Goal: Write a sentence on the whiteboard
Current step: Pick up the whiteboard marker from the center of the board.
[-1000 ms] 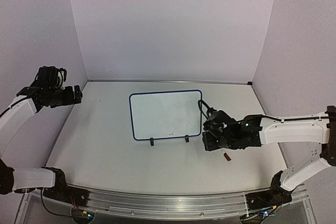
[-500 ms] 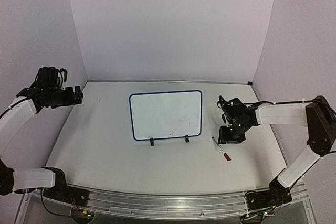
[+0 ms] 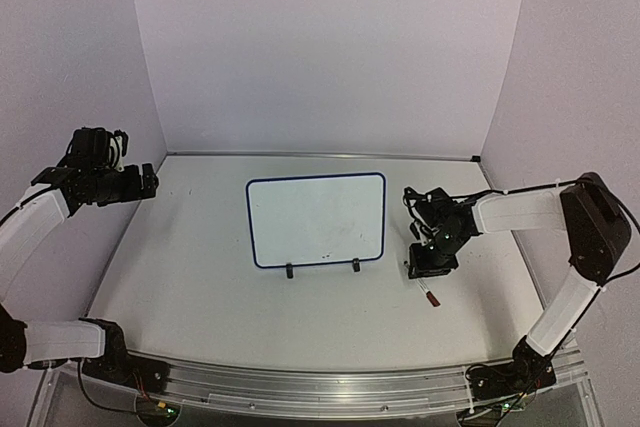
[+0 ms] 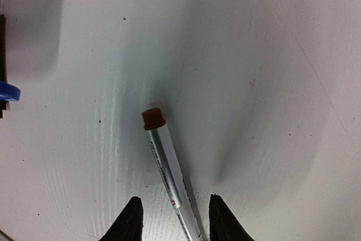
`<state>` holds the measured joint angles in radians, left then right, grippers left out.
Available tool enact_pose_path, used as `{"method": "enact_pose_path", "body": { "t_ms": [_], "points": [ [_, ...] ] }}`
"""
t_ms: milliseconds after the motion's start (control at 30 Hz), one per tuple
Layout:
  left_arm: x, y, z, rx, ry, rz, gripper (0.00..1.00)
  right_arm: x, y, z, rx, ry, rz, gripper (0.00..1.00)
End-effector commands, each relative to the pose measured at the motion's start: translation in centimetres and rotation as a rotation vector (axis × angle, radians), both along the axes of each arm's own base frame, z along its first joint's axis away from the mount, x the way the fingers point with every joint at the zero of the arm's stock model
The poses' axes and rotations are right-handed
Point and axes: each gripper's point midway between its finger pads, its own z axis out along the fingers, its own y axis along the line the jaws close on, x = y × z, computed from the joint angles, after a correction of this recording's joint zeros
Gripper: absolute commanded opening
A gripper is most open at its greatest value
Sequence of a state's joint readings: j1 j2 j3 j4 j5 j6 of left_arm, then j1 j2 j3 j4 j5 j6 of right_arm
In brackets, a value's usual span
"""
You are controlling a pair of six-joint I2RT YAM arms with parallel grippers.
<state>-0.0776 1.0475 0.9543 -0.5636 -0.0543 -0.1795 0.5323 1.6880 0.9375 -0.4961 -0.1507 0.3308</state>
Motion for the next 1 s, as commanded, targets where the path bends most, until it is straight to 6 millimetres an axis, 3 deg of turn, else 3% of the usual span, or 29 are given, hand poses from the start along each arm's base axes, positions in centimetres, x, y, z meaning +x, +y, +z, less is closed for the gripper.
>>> {"method": "enact_pose_path", "body": {
  "t_ms": [0,400,567,667,833,967],
  "points": [
    [0.3,0.2,1.7,0.012,-0.065,0.002,0.99,0.9,0.0,0.2,-0.030,-0.009,0.018,0.35],
    [0.1,0.8,2.2,0.033,-0.079,0.030,0.97,1.1,0.1,-0.6,-0.126,-0.023,0.040,0.22],
    [0.4,-1.3,1.9,-0.002,-0.074,-0.044,0.97,1.1,0.7,-1.3,-0.157,-0.022,0.033,0.08],
    [0.5,-3.8,2.1,-0.010,-0.069,-0.103,0.97,1.4,0.1,-1.1,-0.185,-0.049,-0.013,0.00],
    [-0.4,-10.2,3.6,-0.101,-0.087,-0.221,0.97,2.3,-0.6,3.1,-0.135,-0.170,-0.152,0.00],
    [-2.0,-15.2,6.2,-0.260,-0.172,-0.322,0.90,2.3,-0.8,10.1,0.055,-0.319,-0.341,0.00]
  ]
}}
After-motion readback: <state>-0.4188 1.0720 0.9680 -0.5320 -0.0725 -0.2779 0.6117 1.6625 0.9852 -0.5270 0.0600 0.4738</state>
